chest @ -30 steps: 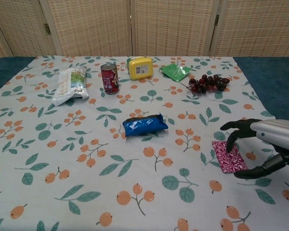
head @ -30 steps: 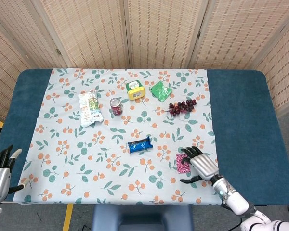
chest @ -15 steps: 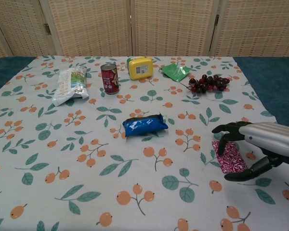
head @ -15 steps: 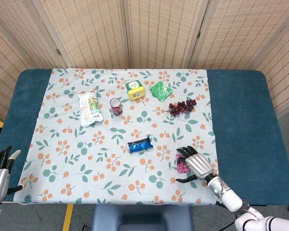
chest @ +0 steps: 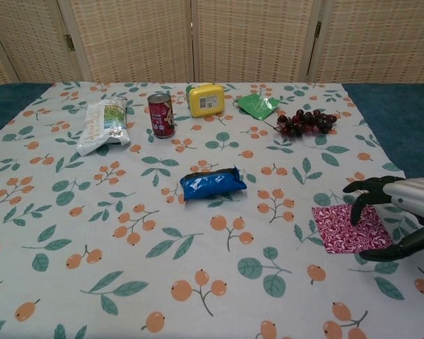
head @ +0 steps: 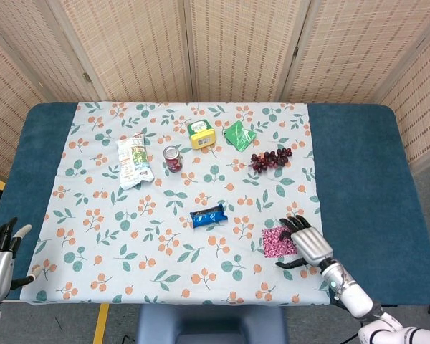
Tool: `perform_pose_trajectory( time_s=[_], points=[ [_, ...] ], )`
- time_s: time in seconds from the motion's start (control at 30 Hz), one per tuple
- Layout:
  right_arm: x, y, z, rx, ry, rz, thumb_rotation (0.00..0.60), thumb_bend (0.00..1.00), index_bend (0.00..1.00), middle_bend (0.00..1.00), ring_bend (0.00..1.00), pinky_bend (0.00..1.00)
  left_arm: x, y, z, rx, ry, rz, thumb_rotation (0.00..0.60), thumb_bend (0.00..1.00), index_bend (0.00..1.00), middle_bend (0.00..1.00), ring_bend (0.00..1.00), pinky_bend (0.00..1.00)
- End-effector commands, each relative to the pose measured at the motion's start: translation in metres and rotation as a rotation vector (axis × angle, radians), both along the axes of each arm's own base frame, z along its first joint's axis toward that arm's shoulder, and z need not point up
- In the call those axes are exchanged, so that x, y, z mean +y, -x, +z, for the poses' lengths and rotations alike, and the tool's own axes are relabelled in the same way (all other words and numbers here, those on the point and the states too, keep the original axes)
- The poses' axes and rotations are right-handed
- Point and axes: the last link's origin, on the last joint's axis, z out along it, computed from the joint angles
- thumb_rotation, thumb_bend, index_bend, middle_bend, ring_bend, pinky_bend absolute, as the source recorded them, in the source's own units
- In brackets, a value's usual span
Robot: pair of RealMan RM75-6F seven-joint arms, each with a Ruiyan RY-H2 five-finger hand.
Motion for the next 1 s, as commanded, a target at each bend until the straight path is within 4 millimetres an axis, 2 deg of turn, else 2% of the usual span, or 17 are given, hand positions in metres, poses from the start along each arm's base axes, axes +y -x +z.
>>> perform_pose_trajectory(
  time_s=[0.03, 0.23, 0.4, 0.6, 0.83, 1.0],
  points=[
    [0.003, 0.011, 0.008, 0.019, 0.018, -0.029, 0.252, 0.19, 0.34, 0.11, 0.00, 0.00, 0.000, 0.000, -0.001, 0.001, 0.002, 0.000, 0.600, 0.22, 0.20, 0.04, 0.08, 0.00],
    [0.008, 0.028, 0.027, 0.048, 0.070, -0.074, 0.252, 0.19, 0.34, 0.11, 0.00, 0.00, 0.000, -0.002, -0.001, -0.002, -0.002, -0.007, 0.600, 0.22, 0.20, 0.04, 0.08, 0.00],
    [0.013, 0.026, 0.035, 0.026, 0.089, -0.070, 0.252, 0.19, 0.34, 0.11, 0.00, 0.00, -0.001, -0.003, -0.001, -0.004, -0.004, -0.010, 0.600, 0.22, 0.20, 0.04, 0.08, 0.00],
    [0.012, 0.012, 0.026, -0.012, 0.063, -0.040, 0.252, 0.19, 0.34, 0.11, 0.00, 0.00, -0.002, -0.003, 0.000, -0.005, -0.006, -0.012, 0.600, 0.22, 0.20, 0.04, 0.08, 0.00],
    [0.004, -0.009, 0.003, -0.040, 0.009, 0.009, 0.252, 0.19, 0.34, 0.11, 0.00, 0.00, -0.003, 0.000, 0.000, -0.007, -0.007, -0.003, 0.600, 0.22, 0.20, 0.04, 0.08, 0.00],
    [0.000, -0.015, -0.006, -0.036, -0.014, 0.023, 0.252, 0.19, 0.34, 0.11, 0.00, 0.00, -0.005, 0.003, 0.001, -0.009, -0.009, 0.003, 0.600, 0.22, 0.20, 0.04, 0.08, 0.00]
  ],
)
